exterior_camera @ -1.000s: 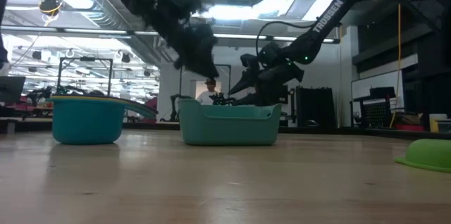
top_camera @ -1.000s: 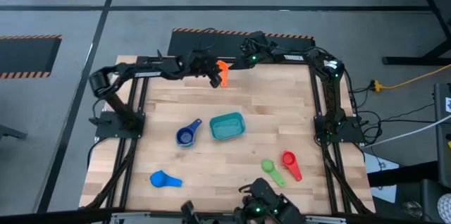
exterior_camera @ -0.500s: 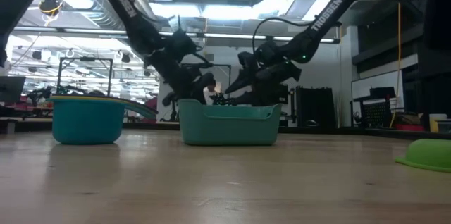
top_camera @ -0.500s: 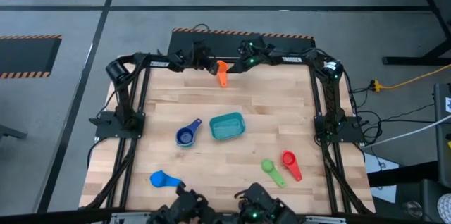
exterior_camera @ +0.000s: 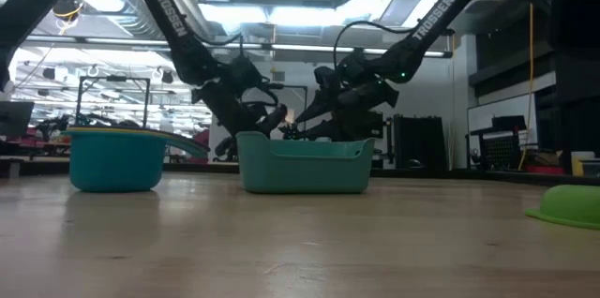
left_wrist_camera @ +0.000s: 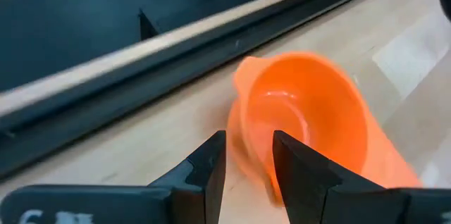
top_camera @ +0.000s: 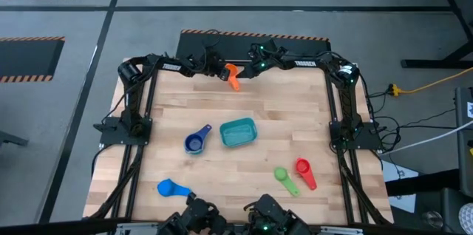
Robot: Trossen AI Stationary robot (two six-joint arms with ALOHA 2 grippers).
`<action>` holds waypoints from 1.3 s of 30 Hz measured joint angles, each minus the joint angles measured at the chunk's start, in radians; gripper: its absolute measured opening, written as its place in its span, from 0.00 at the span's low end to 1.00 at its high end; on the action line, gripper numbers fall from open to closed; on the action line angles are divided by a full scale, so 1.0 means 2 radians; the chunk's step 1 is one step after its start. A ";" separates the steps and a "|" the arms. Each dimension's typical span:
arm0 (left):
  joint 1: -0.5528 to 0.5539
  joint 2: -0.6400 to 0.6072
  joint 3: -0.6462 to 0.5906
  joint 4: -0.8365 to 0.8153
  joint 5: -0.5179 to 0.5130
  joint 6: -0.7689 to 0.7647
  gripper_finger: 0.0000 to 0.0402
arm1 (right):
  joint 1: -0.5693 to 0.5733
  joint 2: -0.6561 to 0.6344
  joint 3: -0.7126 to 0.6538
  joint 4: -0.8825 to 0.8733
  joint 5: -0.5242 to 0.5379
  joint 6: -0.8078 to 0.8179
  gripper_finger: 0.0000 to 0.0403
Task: Nest measuring cups in basket
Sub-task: Stack the orange measuring cup on top of the dark blue measuring cup
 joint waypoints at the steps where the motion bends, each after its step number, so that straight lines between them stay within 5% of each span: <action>1: 0.000 0.003 0.000 0.000 0.003 -0.001 0.28 | 0.000 0.000 0.000 0.000 0.000 0.000 0.42; 15: -0.003 0.003 0.008 -0.008 -0.016 -0.001 0.17 | 0.003 -0.008 0.000 -0.001 -0.004 -0.037 0.42; 22: -0.003 0.003 0.008 -0.008 -0.025 -0.001 0.03 | 0.010 -0.063 0.000 -0.015 -0.004 -0.082 0.42; 27: -0.003 0.003 0.008 -0.008 -0.026 0.003 0.03 | 0.014 -0.127 0.000 -0.062 0.010 -0.134 0.42; 31: -0.003 0.003 0.007 -0.005 -0.024 0.003 0.02 | 0.022 -0.191 0.000 -0.133 0.073 -0.194 0.42; 39: -0.003 -0.015 0.007 0.011 -0.009 0.003 0.01 | 0.061 -0.277 -0.002 -0.257 0.289 -0.249 0.42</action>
